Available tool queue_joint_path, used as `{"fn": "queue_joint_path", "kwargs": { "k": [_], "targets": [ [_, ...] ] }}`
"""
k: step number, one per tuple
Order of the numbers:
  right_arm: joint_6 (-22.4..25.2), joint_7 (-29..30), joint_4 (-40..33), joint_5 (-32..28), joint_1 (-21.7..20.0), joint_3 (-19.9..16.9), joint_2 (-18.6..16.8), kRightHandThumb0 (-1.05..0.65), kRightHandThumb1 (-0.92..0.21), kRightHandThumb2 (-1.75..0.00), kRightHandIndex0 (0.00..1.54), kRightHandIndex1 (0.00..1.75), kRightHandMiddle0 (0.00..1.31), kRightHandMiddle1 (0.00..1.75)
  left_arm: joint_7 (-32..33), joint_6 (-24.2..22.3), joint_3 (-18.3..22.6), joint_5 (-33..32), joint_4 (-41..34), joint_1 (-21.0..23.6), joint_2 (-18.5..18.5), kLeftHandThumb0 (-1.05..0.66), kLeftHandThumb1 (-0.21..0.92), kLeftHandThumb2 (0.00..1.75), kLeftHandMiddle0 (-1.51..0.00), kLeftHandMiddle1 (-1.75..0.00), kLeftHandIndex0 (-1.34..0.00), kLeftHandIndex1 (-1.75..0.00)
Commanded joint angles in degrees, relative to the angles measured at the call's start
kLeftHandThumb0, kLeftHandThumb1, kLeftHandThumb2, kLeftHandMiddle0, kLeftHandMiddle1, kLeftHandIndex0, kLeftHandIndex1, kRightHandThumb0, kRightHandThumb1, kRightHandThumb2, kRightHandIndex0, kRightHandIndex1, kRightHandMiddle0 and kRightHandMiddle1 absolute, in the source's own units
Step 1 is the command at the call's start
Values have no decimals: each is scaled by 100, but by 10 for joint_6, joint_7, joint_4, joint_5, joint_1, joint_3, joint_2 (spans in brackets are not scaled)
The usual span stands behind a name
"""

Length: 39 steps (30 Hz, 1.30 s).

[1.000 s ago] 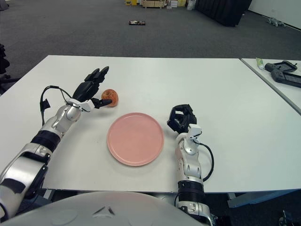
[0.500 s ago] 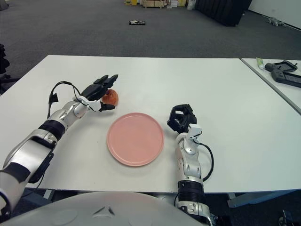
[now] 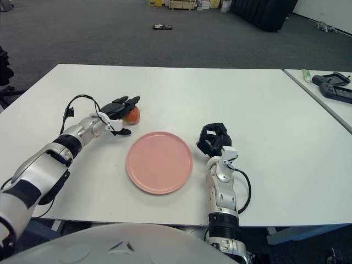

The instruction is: Put the apple into the plate.

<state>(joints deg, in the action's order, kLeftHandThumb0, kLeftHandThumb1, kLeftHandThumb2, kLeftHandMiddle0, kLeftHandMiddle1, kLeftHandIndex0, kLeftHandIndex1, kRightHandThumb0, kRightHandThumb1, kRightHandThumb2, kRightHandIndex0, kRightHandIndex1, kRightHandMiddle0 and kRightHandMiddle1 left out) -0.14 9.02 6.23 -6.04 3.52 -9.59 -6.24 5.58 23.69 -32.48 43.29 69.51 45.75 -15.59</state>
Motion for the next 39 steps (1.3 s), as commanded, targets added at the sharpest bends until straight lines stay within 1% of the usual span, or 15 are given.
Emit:
{"fn": "queue_joint_path", "kwargs": {
  "k": [1,6,11,17,19,23,26,27,28,32,33,34,36,37,39],
  "targets": [
    [24,3,8,-5,13,-3,-2,-42,-50,-110,96,175,47,175,-24,-15,-18,13,25,3,4,-77,36,91,0,0,-1,-2],
    [28,8,4,-2,15,-3,-3,-42,-50,-110,97,175,47,175,-47,-31,-25,7,48,9,3,-78,41,89,0,0,0,-9],
    [34,10,-1,-7,17,-7,-7,-42,-50,-110,98,175,47,175,-72,-56,-23,2,71,10,6,-76,42,90,0,0,0,-18],
    [36,8,-8,-13,20,-9,-10,-42,-49,-110,99,175,47,175,-103,-74,-21,-8,77,14,12,-73,41,92,-4,-3,0,-44],
    [37,7,-9,-15,21,-10,-10,-42,-50,-110,100,175,47,175,-112,-77,-18,-15,77,15,13,-71,40,94,-2,-21,0,-58],
    [37,5,-11,-15,23,-9,-10,-42,-50,-110,100,175,47,175,-121,-81,-9,-31,76,13,14,-69,41,95,0,-40,0,-74],
    [36,4,-13,-14,25,-8,-9,-42,-50,-110,99,175,47,175,-121,-83,-5,-39,75,12,14,-66,42,97,0,-64,0,-91],
    [36,5,-13,-14,26,-8,-10,-42,-50,-110,99,175,47,175,-118,-82,-4,-42,75,11,14,-65,42,98,0,-75,0,-98],
    [37,6,-14,-14,26,-8,-10,-42,-50,-109,99,175,47,175,-115,-82,-3,-45,74,11,15,-63,41,101,-1,-89,0,-112],
    [39,9,-17,-13,28,-8,-11,-42,-51,-109,99,175,46,175,-109,-78,-2,-47,74,11,15,-57,40,110,-5,-117,-1,-146],
    [40,9,-18,-12,28,-7,-11,-42,-51,-109,99,175,46,175,-107,-76,-2,-48,73,11,14,-51,47,105,-10,-129,-14,-157],
    [41,10,-19,-11,29,-7,-11,-42,-51,-109,99,175,46,175,-105,-72,-1,-49,73,12,14,-47,51,102,-13,-136,-23,-163],
    [40,10,-21,-9,31,-5,-11,-42,-51,-108,99,175,46,175,-102,-66,0,-51,71,12,15,-44,54,101,-20,-149,-32,-169],
    [40,10,-21,-9,31,-5,-11,-42,-51,-108,99,175,46,175,-100,-64,0,-52,70,12,15,-28,52,100,-33,-145,-35,-171],
    [40,11,-21,-8,31,-4,-10,-42,-51,-108,99,175,46,175,-97,-60,0,-53,70,12,15,-15,51,99,-44,-142,-39,-173]
  ]
}}
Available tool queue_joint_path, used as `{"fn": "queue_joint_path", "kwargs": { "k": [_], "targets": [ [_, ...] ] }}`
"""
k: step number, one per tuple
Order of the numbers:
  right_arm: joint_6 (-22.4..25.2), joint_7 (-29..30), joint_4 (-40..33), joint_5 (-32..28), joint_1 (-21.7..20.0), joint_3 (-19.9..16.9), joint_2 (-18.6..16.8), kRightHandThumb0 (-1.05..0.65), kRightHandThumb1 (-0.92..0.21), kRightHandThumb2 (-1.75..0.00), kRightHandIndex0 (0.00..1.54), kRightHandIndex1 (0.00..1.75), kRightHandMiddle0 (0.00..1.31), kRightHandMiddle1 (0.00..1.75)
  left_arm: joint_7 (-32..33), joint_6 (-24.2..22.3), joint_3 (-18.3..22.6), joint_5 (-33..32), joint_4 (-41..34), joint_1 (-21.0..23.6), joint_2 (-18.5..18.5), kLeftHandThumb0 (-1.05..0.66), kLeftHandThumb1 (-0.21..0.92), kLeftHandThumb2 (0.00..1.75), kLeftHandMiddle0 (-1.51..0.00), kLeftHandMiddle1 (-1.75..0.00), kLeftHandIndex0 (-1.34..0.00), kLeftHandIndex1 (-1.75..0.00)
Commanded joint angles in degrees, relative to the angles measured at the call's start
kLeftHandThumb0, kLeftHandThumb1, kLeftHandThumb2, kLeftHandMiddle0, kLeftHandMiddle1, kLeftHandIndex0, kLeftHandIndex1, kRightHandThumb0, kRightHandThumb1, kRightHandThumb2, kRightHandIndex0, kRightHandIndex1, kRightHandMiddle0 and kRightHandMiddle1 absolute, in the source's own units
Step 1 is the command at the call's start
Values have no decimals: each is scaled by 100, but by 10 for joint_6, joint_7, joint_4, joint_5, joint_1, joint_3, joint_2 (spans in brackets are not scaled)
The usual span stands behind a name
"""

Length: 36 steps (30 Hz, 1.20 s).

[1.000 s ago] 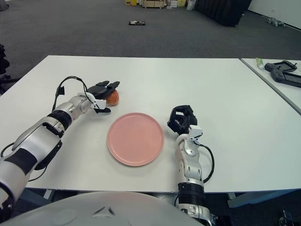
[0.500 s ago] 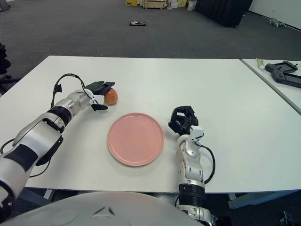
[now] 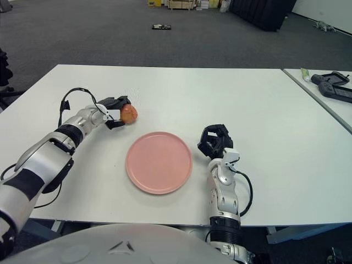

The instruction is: Put the apple into the plate.

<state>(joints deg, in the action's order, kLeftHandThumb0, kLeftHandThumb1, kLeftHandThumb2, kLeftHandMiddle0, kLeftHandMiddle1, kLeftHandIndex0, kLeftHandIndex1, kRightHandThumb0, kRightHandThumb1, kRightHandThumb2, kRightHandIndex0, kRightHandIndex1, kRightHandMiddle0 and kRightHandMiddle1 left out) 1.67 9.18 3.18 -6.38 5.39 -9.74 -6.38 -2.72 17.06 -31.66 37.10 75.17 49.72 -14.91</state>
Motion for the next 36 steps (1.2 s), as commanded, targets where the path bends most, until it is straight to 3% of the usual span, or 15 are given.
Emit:
{"fn": "queue_joint_path", "kwargs": {
  "k": [1,7,23,36],
  "targets": [
    [22,9,9,-4,13,-3,-9,-42,-51,-108,99,175,46,175,-13,8,-8,8,13,-28,8,-10,50,100,-48,-141,-40,-173],
    [26,14,4,1,16,1,-8,-42,-51,-108,100,175,46,175,9,23,-6,6,10,-33,7,-1,43,108,-58,-144,-43,-174],
    [23,11,2,-4,19,0,-10,-42,-52,-108,99,175,46,175,44,29,1,0,8,-43,9,0,32,127,-66,-160,-39,-175],
    [26,10,5,-7,17,-2,-8,-42,-52,-107,97,175,45,175,72,43,-5,5,7,-45,6,0,28,131,-72,-156,-41,-175]
  ]
}}
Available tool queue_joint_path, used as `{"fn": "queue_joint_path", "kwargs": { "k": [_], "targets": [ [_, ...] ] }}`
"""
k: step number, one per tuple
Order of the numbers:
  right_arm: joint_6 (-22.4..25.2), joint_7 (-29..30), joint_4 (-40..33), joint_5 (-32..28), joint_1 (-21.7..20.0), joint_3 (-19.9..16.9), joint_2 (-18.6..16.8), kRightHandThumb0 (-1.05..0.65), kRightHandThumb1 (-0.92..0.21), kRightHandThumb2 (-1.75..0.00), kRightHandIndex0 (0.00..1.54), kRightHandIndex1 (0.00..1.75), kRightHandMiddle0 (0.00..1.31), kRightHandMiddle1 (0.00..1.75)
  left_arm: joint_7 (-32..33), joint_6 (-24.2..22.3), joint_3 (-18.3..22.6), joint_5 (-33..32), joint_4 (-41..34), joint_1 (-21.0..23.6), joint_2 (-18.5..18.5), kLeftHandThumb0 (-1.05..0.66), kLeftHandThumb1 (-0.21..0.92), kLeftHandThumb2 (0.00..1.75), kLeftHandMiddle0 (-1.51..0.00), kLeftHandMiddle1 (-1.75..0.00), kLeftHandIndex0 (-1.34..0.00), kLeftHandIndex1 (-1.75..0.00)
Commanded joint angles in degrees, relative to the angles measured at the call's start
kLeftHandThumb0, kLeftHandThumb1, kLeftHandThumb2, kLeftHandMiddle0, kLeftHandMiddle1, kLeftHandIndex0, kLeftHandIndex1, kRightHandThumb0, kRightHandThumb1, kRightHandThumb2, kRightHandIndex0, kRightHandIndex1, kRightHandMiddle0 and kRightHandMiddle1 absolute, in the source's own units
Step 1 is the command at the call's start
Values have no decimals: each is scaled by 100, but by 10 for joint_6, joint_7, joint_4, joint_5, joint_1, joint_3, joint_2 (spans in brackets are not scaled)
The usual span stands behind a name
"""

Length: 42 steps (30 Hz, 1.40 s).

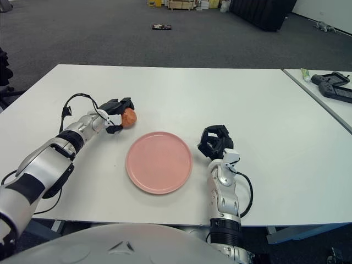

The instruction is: Put the apple into the plate.

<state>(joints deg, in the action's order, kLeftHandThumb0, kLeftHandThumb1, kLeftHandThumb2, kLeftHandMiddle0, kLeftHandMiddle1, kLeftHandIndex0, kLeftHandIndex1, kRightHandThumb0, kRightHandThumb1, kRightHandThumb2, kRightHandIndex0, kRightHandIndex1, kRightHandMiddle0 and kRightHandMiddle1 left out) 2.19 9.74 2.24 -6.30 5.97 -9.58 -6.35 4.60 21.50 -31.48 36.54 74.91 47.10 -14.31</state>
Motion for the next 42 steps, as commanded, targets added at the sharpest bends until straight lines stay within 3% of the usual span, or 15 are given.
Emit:
{"fn": "queue_joint_path", "kwargs": {
  "k": [1,7,19,35,42],
  "targets": [
    [19,4,16,-8,11,-4,-9,-42,-52,-107,97,175,46,175,1,1,-6,10,10,-19,0,0,28,131,-73,-156,-41,-175],
    [14,3,20,-8,9,-5,-8,-42,-51,-108,97,175,46,175,11,13,3,2,10,-22,-1,0,25,133,-76,-151,-45,-175],
    [12,7,26,-3,6,-3,-8,-42,-52,-107,98,175,45,175,27,29,26,-15,9,-27,-2,0,14,152,-77,-174,-51,-170],
    [7,7,29,-1,5,-1,-8,-42,-52,-107,95,175,45,175,48,68,55,-30,-9,-29,-16,0,12,149,-78,-175,-61,-155],
    [8,3,38,-7,-2,-5,-7,-42,-52,-107,96,175,45,175,72,115,62,-29,-83,-27,-33,0,12,146,-77,-175,-68,-146]
  ]
}}
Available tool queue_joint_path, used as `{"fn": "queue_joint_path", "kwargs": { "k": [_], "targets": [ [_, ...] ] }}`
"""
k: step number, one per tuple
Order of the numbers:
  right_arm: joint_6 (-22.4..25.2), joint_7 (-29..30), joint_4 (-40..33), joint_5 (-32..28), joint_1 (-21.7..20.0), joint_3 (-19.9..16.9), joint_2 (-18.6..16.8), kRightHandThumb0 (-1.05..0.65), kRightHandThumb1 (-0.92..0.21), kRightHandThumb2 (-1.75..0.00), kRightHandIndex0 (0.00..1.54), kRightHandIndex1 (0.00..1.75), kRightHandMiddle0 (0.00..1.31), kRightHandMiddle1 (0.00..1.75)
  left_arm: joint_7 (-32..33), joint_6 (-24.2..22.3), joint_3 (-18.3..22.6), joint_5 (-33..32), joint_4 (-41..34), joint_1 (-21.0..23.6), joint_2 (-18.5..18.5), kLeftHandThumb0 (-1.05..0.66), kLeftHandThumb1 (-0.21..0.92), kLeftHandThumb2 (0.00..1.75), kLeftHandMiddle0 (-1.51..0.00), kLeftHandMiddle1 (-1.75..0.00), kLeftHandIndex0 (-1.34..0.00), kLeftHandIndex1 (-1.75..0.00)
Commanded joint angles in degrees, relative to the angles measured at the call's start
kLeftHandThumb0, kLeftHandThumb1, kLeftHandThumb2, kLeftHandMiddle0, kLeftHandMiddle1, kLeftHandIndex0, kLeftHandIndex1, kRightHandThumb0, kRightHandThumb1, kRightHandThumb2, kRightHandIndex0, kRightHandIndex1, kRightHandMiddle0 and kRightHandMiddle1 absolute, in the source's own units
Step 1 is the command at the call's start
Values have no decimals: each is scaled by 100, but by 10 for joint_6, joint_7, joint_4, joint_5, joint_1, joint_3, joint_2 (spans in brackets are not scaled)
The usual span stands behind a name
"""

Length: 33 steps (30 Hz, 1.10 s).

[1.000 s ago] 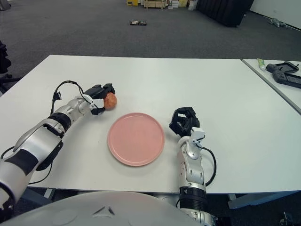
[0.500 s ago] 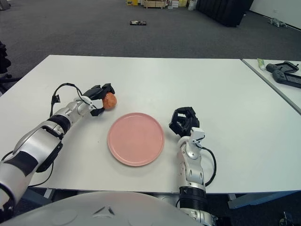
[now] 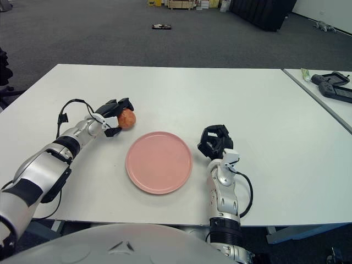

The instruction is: Put the apple into the plate.

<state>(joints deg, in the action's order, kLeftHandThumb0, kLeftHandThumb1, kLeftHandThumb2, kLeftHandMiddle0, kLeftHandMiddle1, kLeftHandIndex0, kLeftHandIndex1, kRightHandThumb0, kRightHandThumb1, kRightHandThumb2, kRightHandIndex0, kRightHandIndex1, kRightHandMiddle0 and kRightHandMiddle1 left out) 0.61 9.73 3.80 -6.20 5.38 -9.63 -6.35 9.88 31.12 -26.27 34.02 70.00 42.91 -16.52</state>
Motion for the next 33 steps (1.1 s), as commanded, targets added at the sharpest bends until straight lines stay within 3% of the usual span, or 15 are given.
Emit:
{"fn": "queue_joint_path", "kwargs": {
  "k": [1,7,18,26,33],
  "targets": [
    [24,4,24,-8,3,-4,-7,-42,-52,-107,96,175,45,175,19,23,11,-5,-40,14,-13,0,12,146,-77,-175,-68,-146],
    [24,5,28,-5,0,-4,-6,-42,-51,-108,97,175,46,175,13,37,25,-9,-101,2,-32,0,14,145,-75,-175,-65,-150],
    [20,1,32,-6,-2,-3,-5,-42,-51,-109,97,175,46,175,46,16,32,17,-244,-38,-45,-1,10,144,-76,-175,-76,-136],
    [19,4,36,0,-4,-2,-3,-42,-51,-109,97,175,46,175,-9,-12,52,2,-393,-93,-58,-1,9,143,-76,-175,-84,-127],
    [21,10,35,0,-4,-3,-6,-42,-51,-109,97,175,46,175,-56,5,58,-26,-480,-134,-59,-1,7,144,-76,-175,-88,-123]
  ]
}}
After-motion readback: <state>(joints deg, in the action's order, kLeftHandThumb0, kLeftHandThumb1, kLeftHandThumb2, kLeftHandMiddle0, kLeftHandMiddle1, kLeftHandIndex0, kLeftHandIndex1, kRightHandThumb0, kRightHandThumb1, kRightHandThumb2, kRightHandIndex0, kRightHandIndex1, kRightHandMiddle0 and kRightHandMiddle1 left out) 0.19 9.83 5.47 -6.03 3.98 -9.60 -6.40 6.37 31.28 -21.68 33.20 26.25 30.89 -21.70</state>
